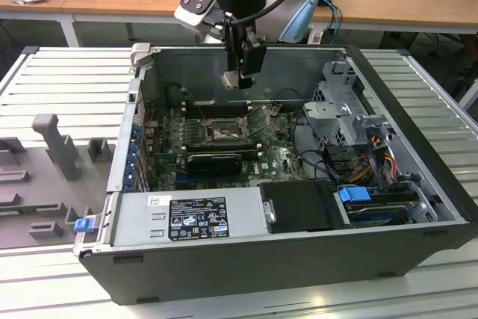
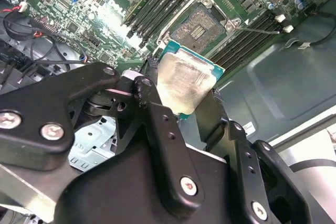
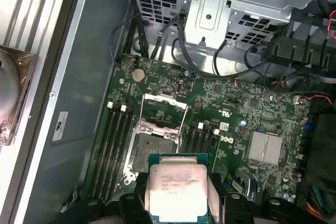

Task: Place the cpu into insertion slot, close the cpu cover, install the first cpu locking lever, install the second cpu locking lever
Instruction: 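Place the cpu into insertion slot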

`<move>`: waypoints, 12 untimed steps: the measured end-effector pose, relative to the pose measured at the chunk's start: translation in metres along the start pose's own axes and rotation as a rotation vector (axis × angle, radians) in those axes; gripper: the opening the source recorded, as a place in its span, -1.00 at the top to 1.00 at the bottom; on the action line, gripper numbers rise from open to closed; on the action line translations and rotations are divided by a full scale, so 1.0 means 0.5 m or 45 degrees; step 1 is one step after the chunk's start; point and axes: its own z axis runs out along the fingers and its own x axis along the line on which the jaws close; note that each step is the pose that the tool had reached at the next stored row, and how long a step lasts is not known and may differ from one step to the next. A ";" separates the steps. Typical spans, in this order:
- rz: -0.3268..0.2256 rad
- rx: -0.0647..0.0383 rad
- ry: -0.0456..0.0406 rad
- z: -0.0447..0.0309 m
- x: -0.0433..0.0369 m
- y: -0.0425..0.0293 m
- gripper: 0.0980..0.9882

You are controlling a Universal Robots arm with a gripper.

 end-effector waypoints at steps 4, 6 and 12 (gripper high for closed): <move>0.041 -0.001 -0.004 0.002 0.000 0.000 0.04; 0.067 -0.001 -0.006 0.004 0.000 0.000 0.04; 0.141 0.005 -0.011 0.017 0.001 -0.001 0.04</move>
